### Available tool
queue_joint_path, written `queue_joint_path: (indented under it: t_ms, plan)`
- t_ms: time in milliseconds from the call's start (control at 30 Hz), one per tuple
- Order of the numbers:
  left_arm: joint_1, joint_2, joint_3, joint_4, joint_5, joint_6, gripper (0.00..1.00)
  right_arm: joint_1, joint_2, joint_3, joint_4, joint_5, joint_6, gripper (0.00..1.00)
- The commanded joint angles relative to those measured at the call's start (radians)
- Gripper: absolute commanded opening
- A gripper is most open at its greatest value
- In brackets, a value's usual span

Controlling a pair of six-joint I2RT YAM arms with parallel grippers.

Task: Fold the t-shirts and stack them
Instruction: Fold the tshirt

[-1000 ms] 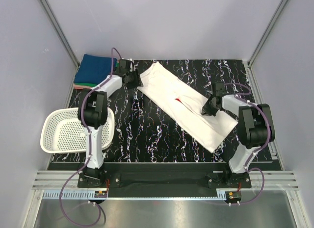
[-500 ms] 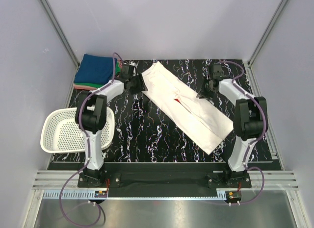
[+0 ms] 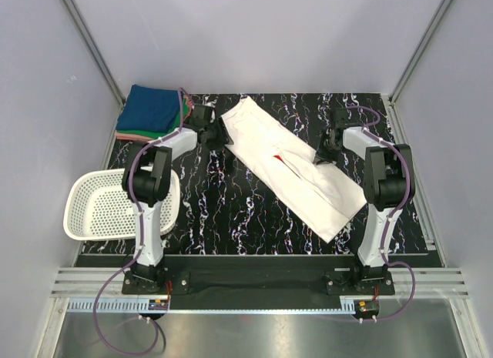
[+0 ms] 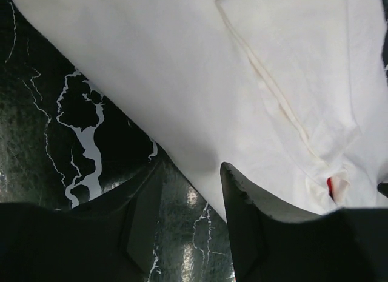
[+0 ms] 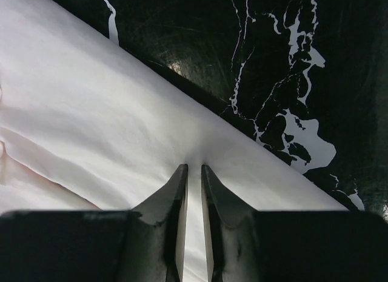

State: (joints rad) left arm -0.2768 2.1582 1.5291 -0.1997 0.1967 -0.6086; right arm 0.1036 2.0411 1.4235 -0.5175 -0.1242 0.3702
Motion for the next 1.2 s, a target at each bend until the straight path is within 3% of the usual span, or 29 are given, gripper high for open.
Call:
queue_joint_path:
  t_ms: [0,133,400,767,1167]
  plan:
    - [-0.018,-0.115,0.02,0.108,-0.017,-0.036,0.47,0.002,-0.03,-0.029,0.036,0.003,-0.017,0.21]
    - [-0.042,-0.104,0.028,0.146,0.07,-0.078,0.47,0.002,-0.033,-0.024,0.034,0.006,-0.02,0.18]
    - [-0.087,-0.037,-0.003,0.152,0.089,-0.112,0.45,-0.012,-0.012,-0.032,0.043,0.011,-0.017,0.13]
    - [-0.084,0.057,0.072,-0.02,0.035,-0.08,0.45,-0.019,-0.039,-0.038,0.036,0.011,-0.004,0.12]
    - [-0.03,0.022,0.077,-0.035,-0.01,-0.068,0.45,-0.024,-0.116,-0.061,-0.038,0.055,0.016,0.13]
